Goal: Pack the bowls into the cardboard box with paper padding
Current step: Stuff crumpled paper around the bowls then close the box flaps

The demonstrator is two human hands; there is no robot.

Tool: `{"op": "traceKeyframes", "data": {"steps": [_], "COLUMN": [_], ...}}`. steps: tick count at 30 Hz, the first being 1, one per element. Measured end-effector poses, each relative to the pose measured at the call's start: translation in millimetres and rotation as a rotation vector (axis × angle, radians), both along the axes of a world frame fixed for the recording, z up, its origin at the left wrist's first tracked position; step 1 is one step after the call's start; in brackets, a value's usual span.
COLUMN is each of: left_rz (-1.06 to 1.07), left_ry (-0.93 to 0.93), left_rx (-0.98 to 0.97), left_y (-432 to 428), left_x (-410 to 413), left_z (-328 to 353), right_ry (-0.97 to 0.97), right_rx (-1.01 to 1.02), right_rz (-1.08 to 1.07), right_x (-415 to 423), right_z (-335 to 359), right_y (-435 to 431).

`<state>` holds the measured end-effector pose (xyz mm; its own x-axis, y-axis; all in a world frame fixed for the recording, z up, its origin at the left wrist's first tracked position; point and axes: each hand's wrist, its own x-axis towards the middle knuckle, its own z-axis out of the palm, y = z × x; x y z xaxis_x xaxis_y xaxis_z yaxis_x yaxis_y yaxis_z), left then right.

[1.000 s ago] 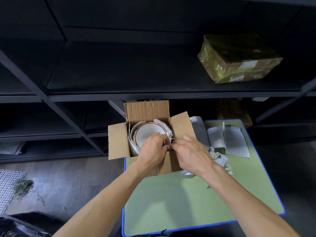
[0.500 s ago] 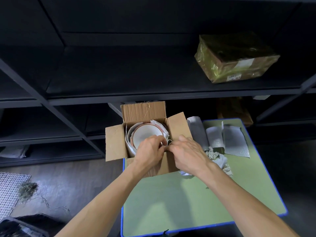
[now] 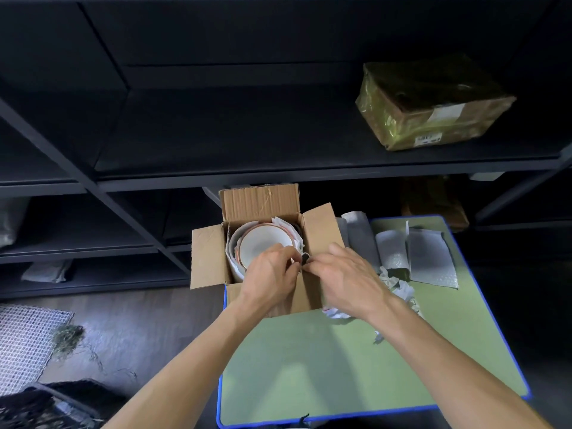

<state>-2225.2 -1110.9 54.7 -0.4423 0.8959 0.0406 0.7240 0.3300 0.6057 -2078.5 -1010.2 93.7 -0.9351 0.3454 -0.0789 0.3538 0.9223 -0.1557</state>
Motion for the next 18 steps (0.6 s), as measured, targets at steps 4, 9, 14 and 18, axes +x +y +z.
{"op": "traceKeyframes", "data": {"steps": [4, 9, 14, 18], "left_rz": [0.008, -0.037, -0.183, -0.303], "left_ry": [0.006, -0.005, 0.040, 0.053], "left_rx": [0.024, 0.114, 0.184, 0.141], "left_y": [6, 21, 52, 79], "left_x": [9, 33, 74, 104], "left_z": [9, 20, 29, 18], "right_ry": [0.077, 0.147, 0.131, 0.061], "right_rx": [-0.012, -0.016, -0.022, -0.049], "right_rz": [-0.015, -0.121, -0.234, -0.347], "right_x": [23, 56, 90, 123], "right_z": [1, -3, -12, -26], "right_y": [16, 31, 50, 71]}}
